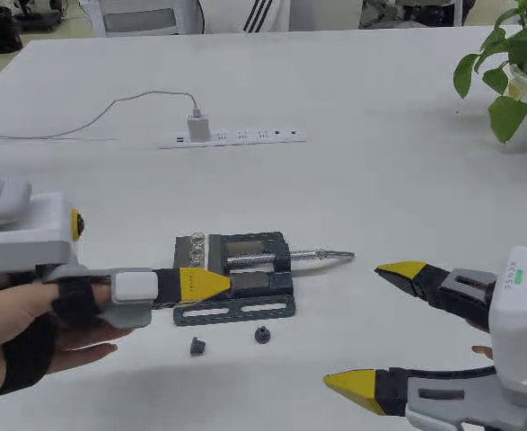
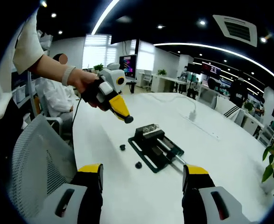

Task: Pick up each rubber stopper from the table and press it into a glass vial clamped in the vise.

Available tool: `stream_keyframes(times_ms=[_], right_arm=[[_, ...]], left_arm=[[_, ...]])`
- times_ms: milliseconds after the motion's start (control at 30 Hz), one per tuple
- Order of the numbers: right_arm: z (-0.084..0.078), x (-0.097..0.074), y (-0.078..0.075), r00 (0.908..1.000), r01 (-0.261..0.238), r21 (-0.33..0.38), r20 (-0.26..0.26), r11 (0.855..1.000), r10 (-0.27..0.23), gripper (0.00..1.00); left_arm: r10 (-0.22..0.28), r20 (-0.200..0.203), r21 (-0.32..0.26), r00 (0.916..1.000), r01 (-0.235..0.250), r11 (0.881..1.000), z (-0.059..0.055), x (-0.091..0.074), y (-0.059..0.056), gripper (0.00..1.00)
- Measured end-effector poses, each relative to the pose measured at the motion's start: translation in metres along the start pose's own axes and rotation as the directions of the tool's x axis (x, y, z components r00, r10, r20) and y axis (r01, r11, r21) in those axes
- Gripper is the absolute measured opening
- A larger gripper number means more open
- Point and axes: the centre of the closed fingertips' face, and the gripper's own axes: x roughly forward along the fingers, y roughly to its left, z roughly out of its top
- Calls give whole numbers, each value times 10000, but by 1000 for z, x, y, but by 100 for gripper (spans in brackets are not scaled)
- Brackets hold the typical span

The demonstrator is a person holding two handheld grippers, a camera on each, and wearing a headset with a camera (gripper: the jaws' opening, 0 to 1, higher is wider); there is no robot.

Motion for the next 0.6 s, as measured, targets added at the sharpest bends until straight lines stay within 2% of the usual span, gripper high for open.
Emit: stream_keyframes(times_ms=[67,167,233,267,300,367,500,567,600], right_arm=[[8,4,3,9996,-243,-170,118,9996,245,64],[21,10,8,9966,-677,-120,459,9976,682,60],[31,13,11,9929,-946,-118,714,9954,952,56],[37,15,13,9903,-1086,-181,854,9939,1097,55],[40,16,14,9889,-1176,-190,892,9929,1188,54],[49,19,18,9838,-1386,-305,1102,9899,1412,51],[58,22,23,9767,-1673,-385,1300,9852,1709,48],[61,24,26,9731,-1816,-505,1347,9821,1868,45],[62,25,28,9711,-1893,-526,1375,9805,1948,43]], left_arm=[[-338,-103,-372,9994,334,9988,-5,0,-4,5],[-558,-200,-555,9982,546,9970,-9,-1,-5,5],[-981,-169,-966,9950,961,9907,-10,-1,-10,5],[-1290,-93,-1291,9916,1267,9835,-10,-2,-15,5],[-1491,-167,-1236,9887,1459,9815,-12,-3,-16,5],[-1853,95,-1713,9826,1842,9678,-10,-3,-21,5],[-2112,255,-2040,9771,2119,9558,-10,-6,-22,5],[-2355,505,-2400,9706,2407,9405,-7,-8,-25,4],[-2562,717,-2597,9640,2660,9283,-5,-9,-27,4]])
